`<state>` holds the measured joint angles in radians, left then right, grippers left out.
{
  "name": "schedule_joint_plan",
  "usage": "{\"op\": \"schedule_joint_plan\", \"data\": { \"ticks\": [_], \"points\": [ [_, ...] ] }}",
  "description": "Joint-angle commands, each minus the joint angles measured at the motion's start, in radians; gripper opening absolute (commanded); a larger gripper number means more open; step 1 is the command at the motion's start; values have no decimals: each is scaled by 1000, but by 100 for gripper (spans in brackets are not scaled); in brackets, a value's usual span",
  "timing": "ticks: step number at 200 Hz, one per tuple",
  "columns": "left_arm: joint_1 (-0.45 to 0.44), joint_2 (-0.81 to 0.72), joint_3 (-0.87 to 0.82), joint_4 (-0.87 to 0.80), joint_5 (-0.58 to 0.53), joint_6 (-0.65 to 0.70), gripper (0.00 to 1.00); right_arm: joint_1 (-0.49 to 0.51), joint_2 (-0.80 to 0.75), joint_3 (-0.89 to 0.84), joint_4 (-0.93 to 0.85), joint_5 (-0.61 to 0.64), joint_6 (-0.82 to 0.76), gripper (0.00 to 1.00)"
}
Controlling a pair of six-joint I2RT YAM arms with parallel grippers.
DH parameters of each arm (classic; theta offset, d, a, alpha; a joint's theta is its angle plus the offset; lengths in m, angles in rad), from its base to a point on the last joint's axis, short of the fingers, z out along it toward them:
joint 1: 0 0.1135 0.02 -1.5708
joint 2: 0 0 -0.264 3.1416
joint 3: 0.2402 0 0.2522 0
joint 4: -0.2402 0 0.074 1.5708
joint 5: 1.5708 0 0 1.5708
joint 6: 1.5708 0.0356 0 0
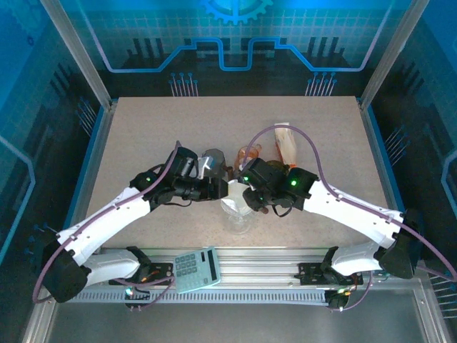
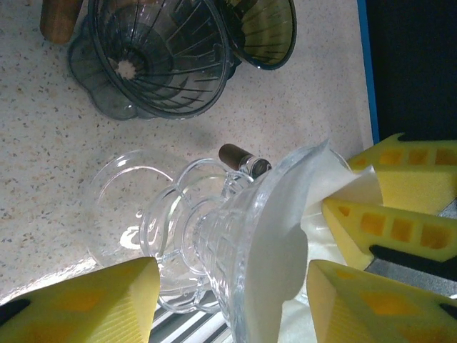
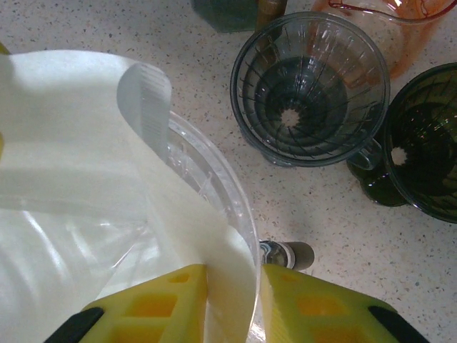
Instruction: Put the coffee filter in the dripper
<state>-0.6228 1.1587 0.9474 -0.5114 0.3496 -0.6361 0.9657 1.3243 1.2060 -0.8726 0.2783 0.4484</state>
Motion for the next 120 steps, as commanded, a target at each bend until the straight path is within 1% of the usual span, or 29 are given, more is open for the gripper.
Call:
{"op": "schedule_joint_plan", "data": {
  "ticks": [1,17,36,49,60,70,101,120],
  "points": [
    [4,-22,51,-76,36,48,57,13,14,33,-24,29,4,27],
    [4,-20,56,-107,40,58,56,15,17,36,-25,30,5,29],
    [4,-25,56,-124,28,69,55,20,18,39,-22,34,6,39],
    [4,-25,50,-113,24,66,49,22,18,45,-22,38,6,49],
    [4,-21,46,-100,26,58,45,22,16,52,-25,46,7,62],
    [4,-17,43,-87,28,54,43,23,12,59,-28,54,5,68],
    [4,-7,37,-69,28,45,41,26,-10,74,-43,72,-3,78],
    [4,-8,34,-64,26,44,41,24,-33,73,-46,76,3,80]
  ]
}}
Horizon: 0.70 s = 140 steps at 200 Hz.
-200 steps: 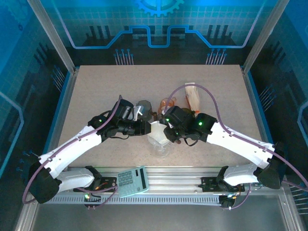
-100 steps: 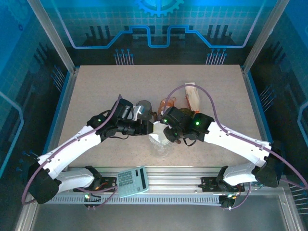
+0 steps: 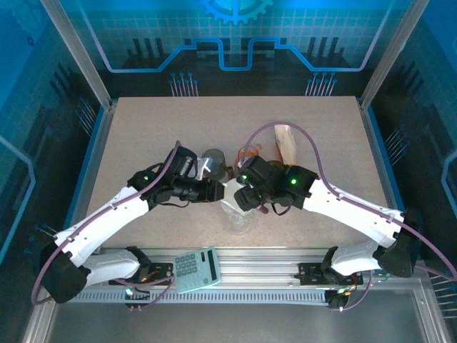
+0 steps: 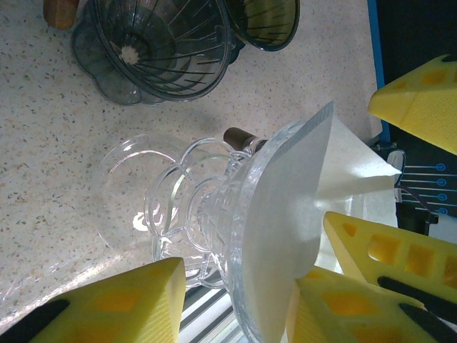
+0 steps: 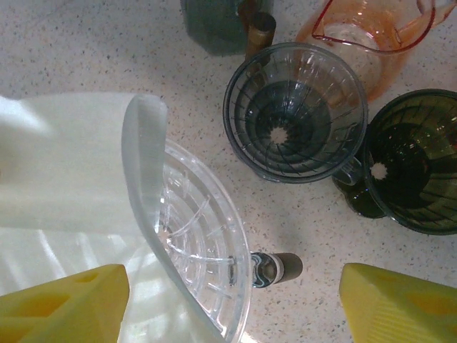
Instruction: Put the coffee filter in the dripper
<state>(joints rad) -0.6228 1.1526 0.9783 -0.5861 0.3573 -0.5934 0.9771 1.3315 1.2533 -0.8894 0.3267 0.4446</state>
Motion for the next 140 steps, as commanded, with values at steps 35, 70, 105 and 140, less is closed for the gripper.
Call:
{"op": "schedule_joint_plan", "data": {
  "ticks": [35,70,105,140],
  "points": [
    [6,2,-1,18,18,1,37,28,-78,32,-1,4,-29,74],
    [6,7,-7,29,17,-4,33,79,-101,34,44,-34,-76,63],
    [7,9,-12,40,20,-8,33,112,-53,61,36,-119,-122,57],
    [7,10,-15,44,22,-11,33,126,7,76,23,-140,-136,52]
  ]
}}
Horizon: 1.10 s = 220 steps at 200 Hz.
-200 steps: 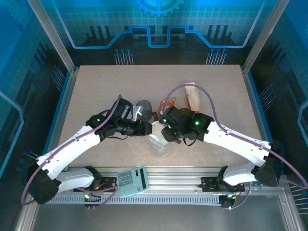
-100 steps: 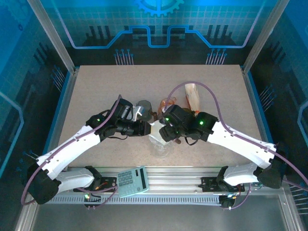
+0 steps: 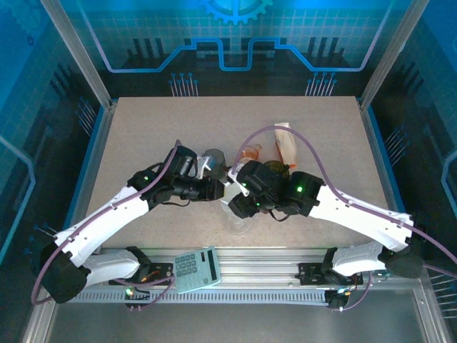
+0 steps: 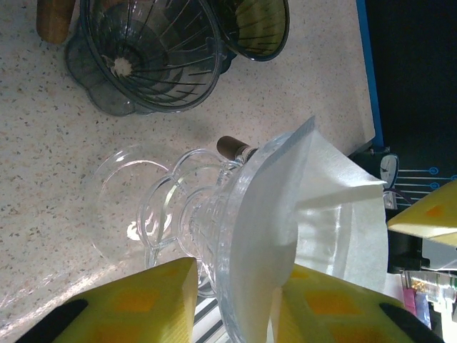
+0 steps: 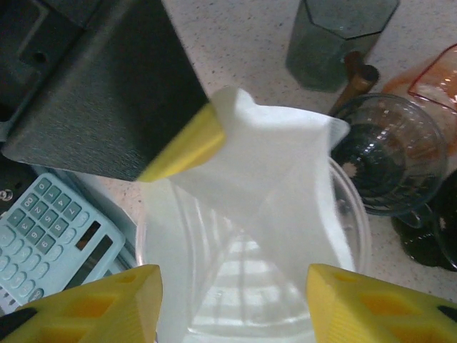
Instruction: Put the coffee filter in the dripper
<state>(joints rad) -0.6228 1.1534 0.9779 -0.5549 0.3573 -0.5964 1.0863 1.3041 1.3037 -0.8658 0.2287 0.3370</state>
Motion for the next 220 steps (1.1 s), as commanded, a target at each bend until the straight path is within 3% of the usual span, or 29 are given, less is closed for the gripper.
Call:
{"op": "schedule_joint_plan", "data": {
  "ticks": [1,54,113,174,220],
  "points": [
    [7,8,-15,13,22,-8,33,17,36,26,0,-42,-29,52],
    [8,12,-22,30,26,-17,33,31,76,41,-2,-91,-47,26],
    [8,27,-22,52,35,-26,28,38,104,42,-5,-149,-58,15],
    [8,28,-20,59,39,-29,24,31,106,47,-14,-137,-55,16],
    [8,31,-19,66,42,-30,22,21,76,50,-11,-99,-43,28]
  ]
}}
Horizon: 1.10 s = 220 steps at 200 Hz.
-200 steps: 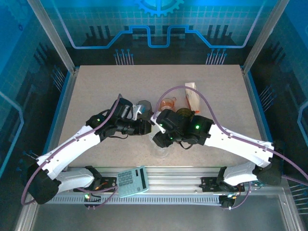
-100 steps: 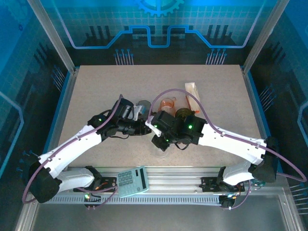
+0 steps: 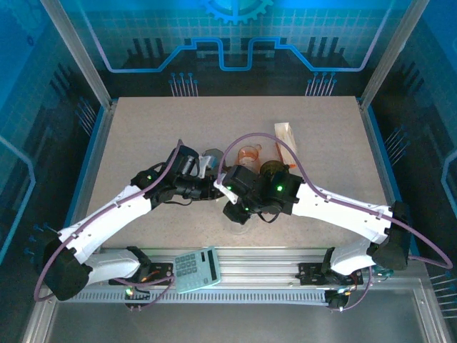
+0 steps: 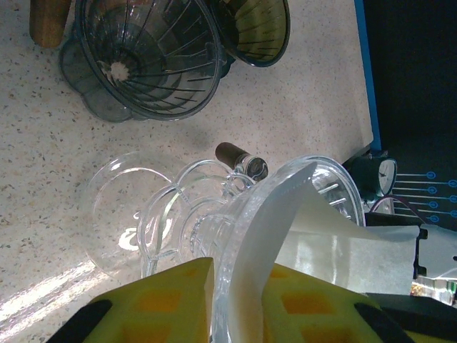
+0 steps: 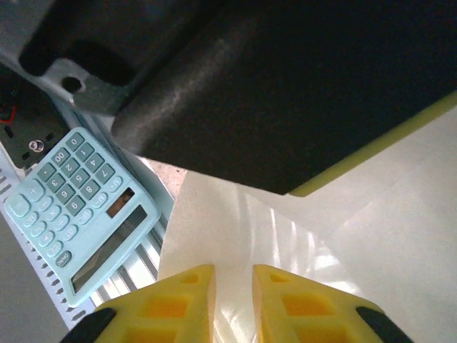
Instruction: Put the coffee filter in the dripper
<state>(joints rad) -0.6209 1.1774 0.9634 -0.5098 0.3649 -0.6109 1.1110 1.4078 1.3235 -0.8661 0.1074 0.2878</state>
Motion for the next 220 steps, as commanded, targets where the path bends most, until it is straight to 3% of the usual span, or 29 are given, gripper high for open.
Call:
{"op": "schedule_joint_plan", "data": {
  "ticks": [1,48,99,166,185,206,220],
  "points": [
    [6,7,-5,21,35,-15,22,-4,-28,32,-10,24,7,28],
    [6,14,-8,27,37,-16,21,-6,-101,58,-6,156,32,56],
    [6,14,-9,31,37,-17,21,-51,-122,65,-65,324,123,76],
    [7,13,-9,28,36,-16,28,-90,-79,17,-113,324,159,77],
    [6,15,-11,30,35,-18,28,-94,-91,-2,-110,323,157,72],
    [7,14,-12,31,34,-18,29,-94,-89,-12,-104,313,147,59],
    [7,14,-14,30,33,-18,29,-95,-84,-13,-99,304,140,63]
  ]
}}
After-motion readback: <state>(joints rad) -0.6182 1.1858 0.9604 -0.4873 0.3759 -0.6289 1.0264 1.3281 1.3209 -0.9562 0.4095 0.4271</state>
